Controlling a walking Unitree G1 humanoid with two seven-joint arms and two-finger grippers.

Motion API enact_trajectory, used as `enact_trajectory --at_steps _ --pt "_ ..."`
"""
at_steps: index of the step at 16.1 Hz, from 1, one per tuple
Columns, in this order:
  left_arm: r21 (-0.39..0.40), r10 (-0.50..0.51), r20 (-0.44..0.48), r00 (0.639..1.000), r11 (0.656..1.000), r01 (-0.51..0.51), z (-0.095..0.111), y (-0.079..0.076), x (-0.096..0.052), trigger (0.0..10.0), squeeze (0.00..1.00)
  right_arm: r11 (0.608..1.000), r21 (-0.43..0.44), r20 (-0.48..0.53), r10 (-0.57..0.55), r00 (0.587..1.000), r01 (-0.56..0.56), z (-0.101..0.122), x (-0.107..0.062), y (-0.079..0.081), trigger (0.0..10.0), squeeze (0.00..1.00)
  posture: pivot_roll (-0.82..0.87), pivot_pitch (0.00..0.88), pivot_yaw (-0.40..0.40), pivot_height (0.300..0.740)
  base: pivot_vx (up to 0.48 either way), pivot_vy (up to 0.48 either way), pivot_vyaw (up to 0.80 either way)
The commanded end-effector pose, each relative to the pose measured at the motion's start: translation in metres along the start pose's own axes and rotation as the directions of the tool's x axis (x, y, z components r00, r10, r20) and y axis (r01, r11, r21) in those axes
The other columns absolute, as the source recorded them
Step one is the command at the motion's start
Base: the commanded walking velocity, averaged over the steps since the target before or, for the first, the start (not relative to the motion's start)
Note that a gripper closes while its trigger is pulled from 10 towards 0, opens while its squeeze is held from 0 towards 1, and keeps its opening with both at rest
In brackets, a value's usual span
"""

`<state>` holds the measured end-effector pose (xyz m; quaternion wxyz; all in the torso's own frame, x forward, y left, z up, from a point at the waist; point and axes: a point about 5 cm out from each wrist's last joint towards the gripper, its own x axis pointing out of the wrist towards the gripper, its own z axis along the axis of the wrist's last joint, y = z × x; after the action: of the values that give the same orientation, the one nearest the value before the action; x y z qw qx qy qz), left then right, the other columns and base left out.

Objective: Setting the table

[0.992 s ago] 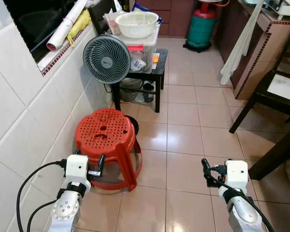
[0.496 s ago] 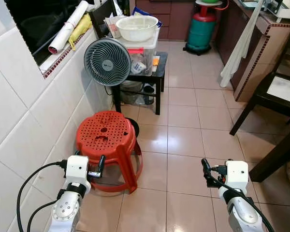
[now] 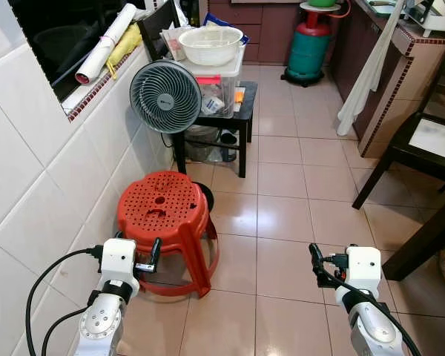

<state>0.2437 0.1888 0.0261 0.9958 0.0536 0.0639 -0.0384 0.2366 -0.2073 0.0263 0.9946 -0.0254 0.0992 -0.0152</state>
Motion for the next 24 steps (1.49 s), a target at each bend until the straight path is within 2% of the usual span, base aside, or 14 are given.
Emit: enact_trajectory --at_steps 1,2,3,5,6,7,9,11,13,16,17,20,22,24 --pt "0.011 -0.001 -0.005 1.0 1.0 0.001 -0.002 0.002 -0.001 10.0 0.0 1.0 0.007 -0.002 0.006 1.0 -0.005 0.0 -0.001 0.002 10.0 0.0 -0.18 0.0 0.047 0.74 0.0 0.0 0.0" --pt "0.011 -0.001 -0.005 1.0 1.0 0.001 -0.002 0.002 -0.001 10.0 0.0 1.0 0.007 -0.002 0.006 1.0 -0.005 0.0 -0.001 0.002 10.0 0.0 -0.18 0.0 0.047 0.74 0.0 0.0 0.0" --pt "0.018 0.023 0.039 0.999 1.0 -0.023 0.006 0.005 0.008 10.0 0.0 0.999 -0.012 0.009 0.031 0.999 -0.031 0.008 0.004 0.006 10.0 0.0 -0.17 0.0 0.026 0.74 0.0 0.0 0.0" --pt "0.028 0.063 0.133 0.989 0.997 -0.068 0.026 0.005 0.018 10.0 0.0 0.998 -0.03 0.026 0.05 0.998 -0.05 0.016 0.013 0.009 10.0 0.0 -0.17 0.0 0.036 0.74 0.0 0.0 0.0" --pt "0.021 0.094 0.174 0.98 0.995 -0.099 0.034 0.001 0.015 10.0 0.0 0.998 -0.019 0.03 0.052 0.998 -0.052 0.019 0.013 0.011 10.0 0.0 -0.18 0.043 0.063 0.74 0.0 0.0 0.0" --pt "0.036 0.074 0.183 0.98 0.996 -0.082 0.038 -0.003 0.014 10.0 0.0 0.998 -0.025 0.038 0.054 0.998 -0.053 0.022 0.012 0.01 10.0 0.0 -0.18 0.063 0.07 0.74 0.0 0.0 0.0" --pt "0.029 0.046 0.184 0.982 0.998 -0.052 0.045 -0.007 0.015 10.0 0.0 0.999 -0.018 0.047 0.04 0.998 -0.039 0.028 0.013 0.008 10.0 0.0 -0.2 0.117 0.08 0.74 0.0 0.0 0.0" --pt "0.055 0.007 0.21 0.978 0.998 -0.019 0.054 -0.005 0.021 10.0 0.0 0.999 -0.024 0.056 0.036 0.998 -0.035 0.033 0.017 0.009 10.0 0.0 -0.2 0.138 0.055 0.74 0.0 0.0 0.0" --pt "0.067 0.036 0.224 0.974 0.996 -0.053 0.061 0.004 0.025 10.0 0.0 0.999 -0.016 0.064 0.044 0.997 -0.043 0.038 0.02 0.013 10.0 0.0 -0.16 0.121 0.026 0.74 0.0 0.0 0.0" --pt "0.037 0.098 0.237 0.967 0.993 -0.11 0.071 0.004 0.027 10.0 0.0 0.994 -0.024 0.075 0.108 0.991 -0.107 0.044 0.027 0.019 10.0 0.0 -0.13 0.104 0.05 0.74 0.0 0.0 0.0" --pt "0.036 0.125 0.222 0.967 0.99 -0.136 0.07 0.005 0.031 10.0 0.0 0.991 -0.07 0.058 0.115 0.992 -0.11 0.041 0.032 0.021 10.0 0.0 -0.14 0.08 0.046 0.74 0.0 0.0 0.0" --pt "0.012 0.066 0.219 0.973 0.997 -0.07 0.075 -0.006 0.039 10.0 0.0 0.998 -0.021 0.062 0.061 0.996 -0.06 0.048 0.034 0.018 10.0 0.0 -0.15 0.088 0.036 0.74 0.0 0.0 0.0" --pt "-0.078 0.104 0.178 0.978 0.993 -0.092 0.072 -0.013 0.038 10.0 0.0 0.998 -0.029 0.044 0.051 0.998 -0.049 0.043 0.03 0.015 10.0 0.0 -0.16 0.09 0.044 0.74 0.0 0.0 -0.79" --pt "-0.072 0.074 0.184 0.98 0.995 -0.062 0.072 -0.018 0.038 10.0 0.0 1.0 -0.005 0.044 0.025 0.999 -0.025 0.045 0.03 0.014 10.0 0.0 -0.16 0.1 0.023 0.74 0.0 0.0 -0.78"
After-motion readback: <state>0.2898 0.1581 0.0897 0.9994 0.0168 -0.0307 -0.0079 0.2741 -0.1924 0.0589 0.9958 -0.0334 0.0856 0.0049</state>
